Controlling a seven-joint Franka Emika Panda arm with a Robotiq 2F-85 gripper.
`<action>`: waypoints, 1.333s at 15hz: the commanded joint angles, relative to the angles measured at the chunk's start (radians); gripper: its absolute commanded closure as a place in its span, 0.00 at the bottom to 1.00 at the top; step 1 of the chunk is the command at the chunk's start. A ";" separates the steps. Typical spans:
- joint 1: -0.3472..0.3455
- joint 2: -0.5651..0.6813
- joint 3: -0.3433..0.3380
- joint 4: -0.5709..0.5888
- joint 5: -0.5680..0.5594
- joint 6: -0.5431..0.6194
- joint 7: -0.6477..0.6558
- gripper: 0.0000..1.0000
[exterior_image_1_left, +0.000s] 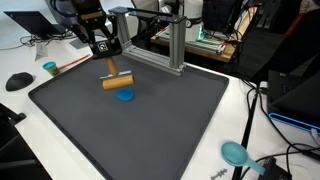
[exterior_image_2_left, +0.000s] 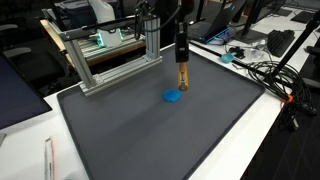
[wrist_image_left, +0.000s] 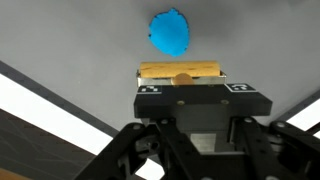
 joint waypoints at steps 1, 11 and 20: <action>0.051 -0.011 -0.030 0.007 -0.091 -0.045 0.255 0.78; 0.074 0.001 -0.039 0.008 -0.162 -0.094 0.654 0.78; 0.059 0.033 -0.023 0.010 -0.146 -0.039 0.635 0.78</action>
